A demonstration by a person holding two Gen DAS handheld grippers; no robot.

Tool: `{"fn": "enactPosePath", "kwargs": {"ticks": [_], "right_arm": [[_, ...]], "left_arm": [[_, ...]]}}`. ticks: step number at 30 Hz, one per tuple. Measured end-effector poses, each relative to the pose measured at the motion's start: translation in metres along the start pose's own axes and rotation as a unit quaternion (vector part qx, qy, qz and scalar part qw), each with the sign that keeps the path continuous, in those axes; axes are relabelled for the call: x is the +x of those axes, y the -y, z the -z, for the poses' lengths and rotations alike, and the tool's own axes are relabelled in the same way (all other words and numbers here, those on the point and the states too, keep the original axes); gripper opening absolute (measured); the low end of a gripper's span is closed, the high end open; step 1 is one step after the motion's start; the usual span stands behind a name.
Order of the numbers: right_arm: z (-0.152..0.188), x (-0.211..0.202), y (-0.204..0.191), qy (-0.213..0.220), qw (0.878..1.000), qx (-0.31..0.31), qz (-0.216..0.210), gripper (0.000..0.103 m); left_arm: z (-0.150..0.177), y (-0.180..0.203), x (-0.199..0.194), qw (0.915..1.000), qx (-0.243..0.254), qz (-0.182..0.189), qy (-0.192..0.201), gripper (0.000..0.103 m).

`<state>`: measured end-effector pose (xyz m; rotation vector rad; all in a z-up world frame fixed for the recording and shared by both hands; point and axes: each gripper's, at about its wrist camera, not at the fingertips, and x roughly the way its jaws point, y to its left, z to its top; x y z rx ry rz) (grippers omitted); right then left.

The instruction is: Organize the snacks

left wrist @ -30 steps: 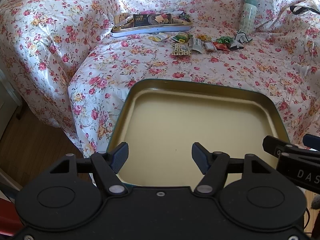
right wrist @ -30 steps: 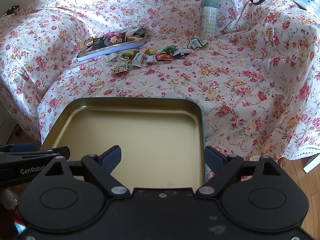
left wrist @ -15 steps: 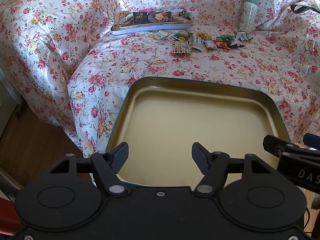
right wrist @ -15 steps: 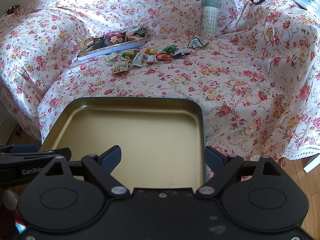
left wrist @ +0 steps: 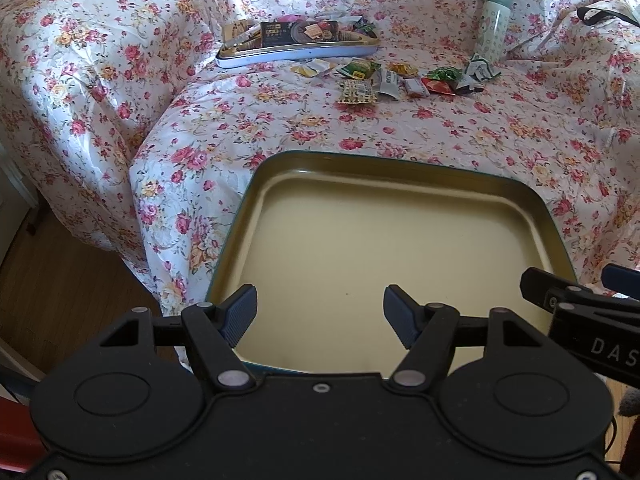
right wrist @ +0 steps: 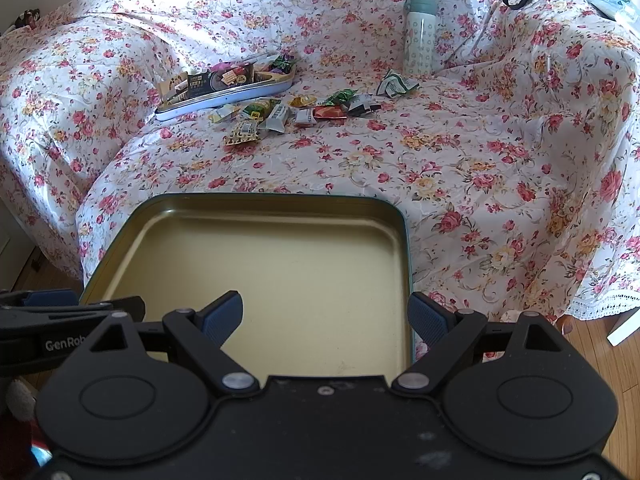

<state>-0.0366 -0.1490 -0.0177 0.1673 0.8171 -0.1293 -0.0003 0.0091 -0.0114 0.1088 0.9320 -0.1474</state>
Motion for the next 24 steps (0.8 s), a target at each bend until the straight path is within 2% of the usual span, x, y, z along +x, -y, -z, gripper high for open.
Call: {"fn": "enactPosePath", "kwargs": {"ticks": [6, 12, 18, 21, 24], "right_arm": [[0.0, 0.001, -0.002, -0.003, 1.0, -0.001, -0.002, 0.094], [-0.001, 0.006, 0.002, -0.017, 1.0, -0.001, -0.008, 0.094], [-0.004, 0.012, 0.004, -0.033, 0.999, -0.004, -0.015, 0.093], [-0.008, 0.018, 0.007, -0.053, 0.998, -0.006, -0.027, 0.093], [-0.013, 0.026, 0.008, -0.073, 0.996, -0.021, -0.036, 0.093]], "left_arm": [[-0.001, 0.001, 0.0, 0.9999, 0.001, 0.014, -0.008, 0.071], [-0.003, -0.003, 0.007, 0.9984, -0.009, 0.04, -0.038, 0.071], [-0.006, 0.005, 0.007, 0.9968, 0.029, 0.051, -0.054, 0.071], [-0.011, 0.003, 0.013, 0.9934, 0.039, 0.066, -0.085, 0.071], [-0.018, -0.004, 0.019, 0.9886, 0.026, 0.095, -0.114, 0.071]]}}
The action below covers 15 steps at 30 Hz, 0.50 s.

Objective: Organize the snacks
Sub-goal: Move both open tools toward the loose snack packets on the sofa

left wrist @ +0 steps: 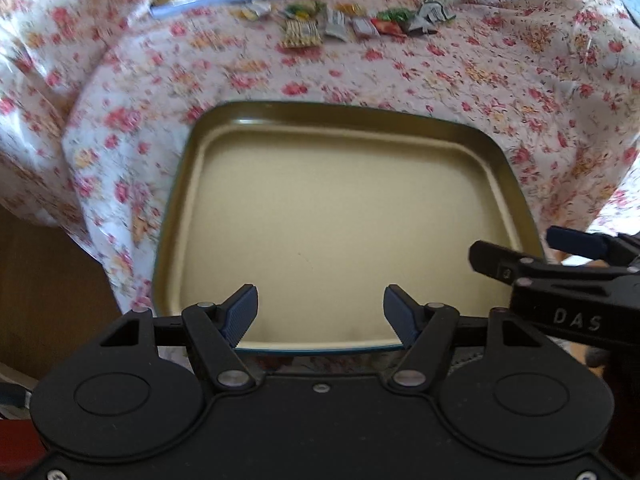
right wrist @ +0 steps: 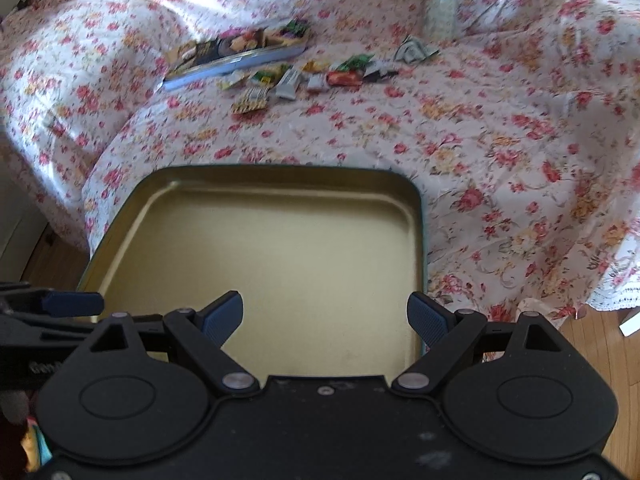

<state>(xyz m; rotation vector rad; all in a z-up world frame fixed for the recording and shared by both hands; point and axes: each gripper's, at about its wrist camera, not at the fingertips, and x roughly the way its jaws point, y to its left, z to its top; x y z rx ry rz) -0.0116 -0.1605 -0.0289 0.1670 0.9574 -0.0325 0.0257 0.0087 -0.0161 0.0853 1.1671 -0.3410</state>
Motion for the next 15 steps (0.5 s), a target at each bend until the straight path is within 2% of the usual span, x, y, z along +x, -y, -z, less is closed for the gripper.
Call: {"fn": "enactPosePath", "kwargs": {"ticks": [3, 8, 15], "right_arm": [[-0.008, 0.006, 0.004, -0.014, 1.0, -0.005, -0.006, 0.093], [-0.026, 0.012, 0.005, -0.025, 0.999, -0.025, -0.006, 0.093], [-0.053, 0.018, 0.01, 0.019, 0.998, -0.052, -0.003, 0.093]], "left_arm": [[-0.011, -0.005, -0.003, 0.9999, -0.007, 0.009, 0.005, 0.071], [-0.037, -0.008, -0.017, 0.9984, 0.015, 0.002, 0.055, 0.071], [-0.081, -0.016, -0.02, 0.9897, 0.047, -0.02, 0.134, 0.071]]}}
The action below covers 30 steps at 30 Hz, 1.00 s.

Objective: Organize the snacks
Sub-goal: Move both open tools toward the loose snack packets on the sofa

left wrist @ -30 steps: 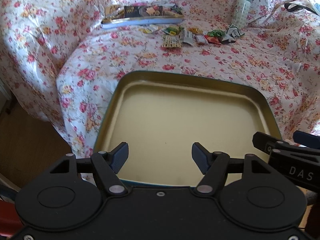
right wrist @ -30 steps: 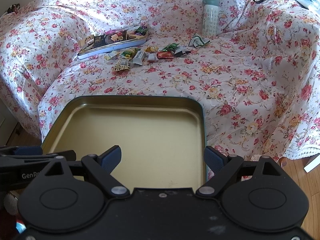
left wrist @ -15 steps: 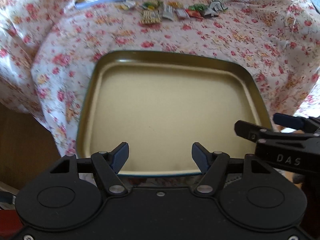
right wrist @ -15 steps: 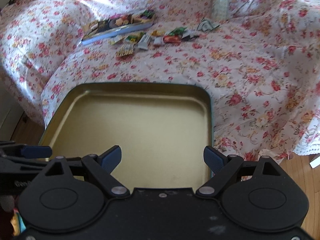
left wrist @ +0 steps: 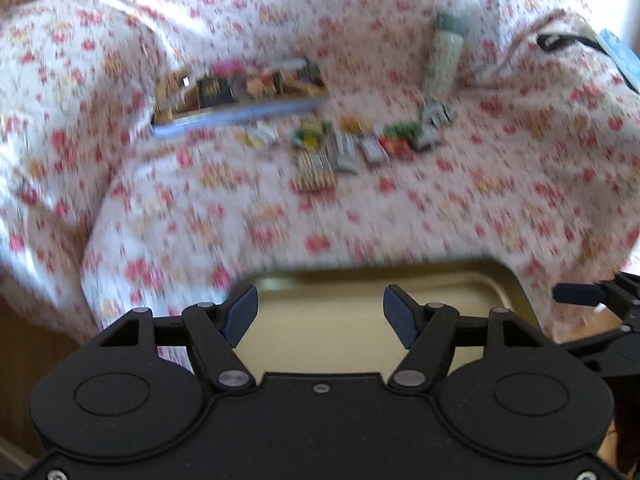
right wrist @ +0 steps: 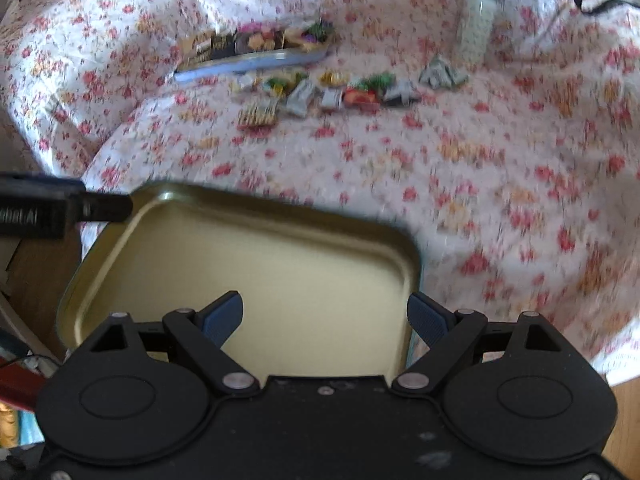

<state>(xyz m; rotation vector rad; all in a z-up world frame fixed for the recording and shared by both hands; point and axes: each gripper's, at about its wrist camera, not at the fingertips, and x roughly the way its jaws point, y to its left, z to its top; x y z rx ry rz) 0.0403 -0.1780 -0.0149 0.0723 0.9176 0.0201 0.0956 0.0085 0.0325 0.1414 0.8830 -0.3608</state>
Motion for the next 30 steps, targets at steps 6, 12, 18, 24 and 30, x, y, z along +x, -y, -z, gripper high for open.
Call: {"fn": "enactPosePath", "kwargs": {"ticks": [6, 12, 18, 24, 30], "right_arm": [[-0.027, 0.015, 0.025, 0.057, 0.998, 0.016, 0.009, 0.093], [-0.053, 0.038, 0.051, 0.107, 0.993, 0.009, 0.043, 0.093], [-0.076, 0.066, 0.069, 0.146, 0.987, -0.009, 0.065, 0.094], [-0.095, 0.098, 0.086, 0.152, 0.986, 0.02, 0.072, 0.094], [-0.109, 0.129, 0.1, 0.154, 0.985, 0.028, 0.078, 0.094]], "left_arm": [[-0.03, -0.017, 0.031, 0.9992, -0.005, -0.024, 0.031, 0.071], [-0.053, -0.03, 0.065, 0.9969, 0.003, -0.051, 0.06, 0.071], [-0.073, -0.039, 0.101, 0.9972, -0.007, -0.044, 0.061, 0.071], [-0.086, -0.044, 0.132, 0.9958, -0.009, -0.05, 0.077, 0.071], [-0.101, -0.048, 0.163, 0.9952, -0.012, -0.053, 0.082, 0.072]]}}
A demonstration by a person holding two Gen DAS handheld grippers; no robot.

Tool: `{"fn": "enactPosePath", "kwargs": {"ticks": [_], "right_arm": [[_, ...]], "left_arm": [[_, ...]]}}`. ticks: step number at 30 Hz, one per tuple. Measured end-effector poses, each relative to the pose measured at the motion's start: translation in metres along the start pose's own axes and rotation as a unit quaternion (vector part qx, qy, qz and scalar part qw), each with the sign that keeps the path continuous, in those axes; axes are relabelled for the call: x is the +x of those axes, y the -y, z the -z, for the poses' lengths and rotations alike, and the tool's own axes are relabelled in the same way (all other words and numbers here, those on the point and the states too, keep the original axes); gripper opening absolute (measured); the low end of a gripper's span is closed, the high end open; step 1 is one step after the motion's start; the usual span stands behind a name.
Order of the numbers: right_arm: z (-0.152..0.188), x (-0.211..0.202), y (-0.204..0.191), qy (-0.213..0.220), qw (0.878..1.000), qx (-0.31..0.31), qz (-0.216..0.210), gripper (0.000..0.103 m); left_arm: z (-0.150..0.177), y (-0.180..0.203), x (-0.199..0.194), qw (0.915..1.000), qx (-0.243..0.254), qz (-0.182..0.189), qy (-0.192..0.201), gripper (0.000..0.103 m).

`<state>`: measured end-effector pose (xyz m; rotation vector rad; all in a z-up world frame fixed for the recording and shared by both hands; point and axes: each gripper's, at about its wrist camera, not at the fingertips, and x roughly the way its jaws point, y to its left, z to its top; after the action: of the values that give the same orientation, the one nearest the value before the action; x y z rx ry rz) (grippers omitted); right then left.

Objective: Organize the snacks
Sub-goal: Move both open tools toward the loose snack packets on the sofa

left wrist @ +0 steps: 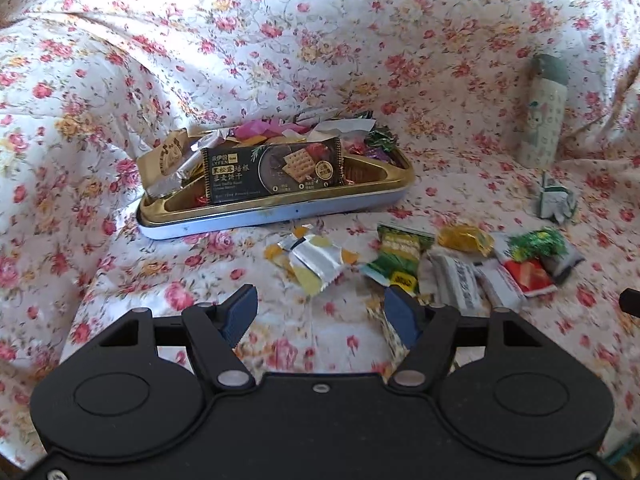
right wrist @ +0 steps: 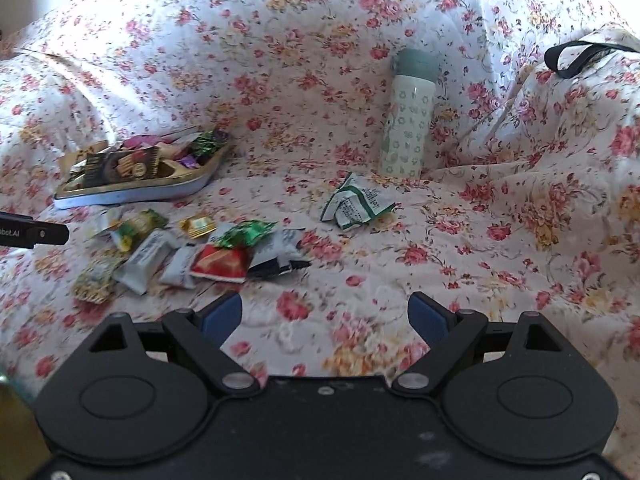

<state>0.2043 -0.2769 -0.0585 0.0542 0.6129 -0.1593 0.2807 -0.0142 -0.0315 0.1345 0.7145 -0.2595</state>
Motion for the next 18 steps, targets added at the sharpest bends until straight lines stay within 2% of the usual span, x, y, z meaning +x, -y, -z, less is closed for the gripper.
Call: {"fn": "enactPosePath", "kwargs": {"ticks": [5, 12, 18], "right_arm": [[-0.004, 0.027, 0.009, -0.005, 1.0, 0.014, 0.016, 0.094], [-0.016, 0.055, 0.017, -0.01, 0.999, 0.024, 0.028, 0.094], [-0.03, 0.077, 0.016, -0.001, 0.999, 0.025, 0.037, 0.094]], "left_arm": [[-0.008, -0.005, 0.029, 0.9996, -0.027, -0.001, -0.01, 0.072], [-0.016, -0.006, 0.056, 0.9995, -0.029, -0.009, -0.013, 0.072], [-0.019, -0.015, 0.076, 0.9984, -0.053, -0.009, -0.015, 0.072]]}}
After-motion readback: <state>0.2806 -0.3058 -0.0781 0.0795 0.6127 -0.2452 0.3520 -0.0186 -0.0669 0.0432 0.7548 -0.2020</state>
